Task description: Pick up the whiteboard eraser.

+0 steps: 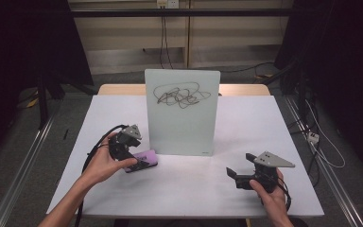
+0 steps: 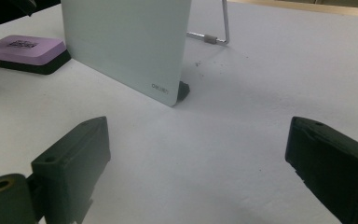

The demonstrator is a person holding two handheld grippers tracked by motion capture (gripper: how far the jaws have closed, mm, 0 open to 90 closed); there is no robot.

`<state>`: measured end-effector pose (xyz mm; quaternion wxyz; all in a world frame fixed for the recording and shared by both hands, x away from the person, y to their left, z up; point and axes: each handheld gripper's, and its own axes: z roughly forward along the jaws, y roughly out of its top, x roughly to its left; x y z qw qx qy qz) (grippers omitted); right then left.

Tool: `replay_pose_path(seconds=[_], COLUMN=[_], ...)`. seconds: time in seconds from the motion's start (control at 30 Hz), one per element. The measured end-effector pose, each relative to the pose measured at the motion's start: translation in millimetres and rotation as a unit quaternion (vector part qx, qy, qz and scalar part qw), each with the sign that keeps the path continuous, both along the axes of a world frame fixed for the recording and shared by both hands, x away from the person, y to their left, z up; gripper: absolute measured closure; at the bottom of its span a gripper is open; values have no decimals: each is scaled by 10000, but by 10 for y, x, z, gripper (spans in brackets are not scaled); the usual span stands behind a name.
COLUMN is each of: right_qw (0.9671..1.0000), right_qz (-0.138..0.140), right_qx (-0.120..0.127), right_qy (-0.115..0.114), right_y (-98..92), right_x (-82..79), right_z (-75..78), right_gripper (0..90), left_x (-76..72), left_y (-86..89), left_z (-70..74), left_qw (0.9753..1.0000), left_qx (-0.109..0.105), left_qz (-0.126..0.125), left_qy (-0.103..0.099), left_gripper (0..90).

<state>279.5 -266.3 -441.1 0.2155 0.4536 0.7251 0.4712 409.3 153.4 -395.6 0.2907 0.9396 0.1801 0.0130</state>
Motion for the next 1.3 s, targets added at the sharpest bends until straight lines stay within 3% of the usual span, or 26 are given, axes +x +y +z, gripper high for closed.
replay_pose_path(seconds=[0.07,0.5,0.63,0.77,0.97,1.07,1.3], right_qw=[10000,10000,9999,9999,9999,9999,9999], right_qz=[3,96,95,115,122,98,105], right_qx=[1,11,15,4,21,-4,1], right_qy=[3,22,32,23,28,29,29], right_y=[2,29,26,33,28,33,30], right_x=[-1,11,15,20,18,21,20], right_z=[0,-5,-7,-7,-7,-6,-6], right_gripper=[62,62,61,61,60,58,58], left_x=[-7,21,50,79,107,124,129], left_y=[17,58,5,-84,-133,-156,-168], left_z=[-38,-107,-136,-156,-194,-184,-203], left_qw=[9999,9992,9990,9976,9963,9959,9927], left_qx=[159,395,415,636,760,822,1046], left_qz=[-34,-52,-144,-268,-378,-382,-559], left_qy=[-18,-14,77,9,117,9,234], left_gripper=[98,148,235,254,282,310,315])
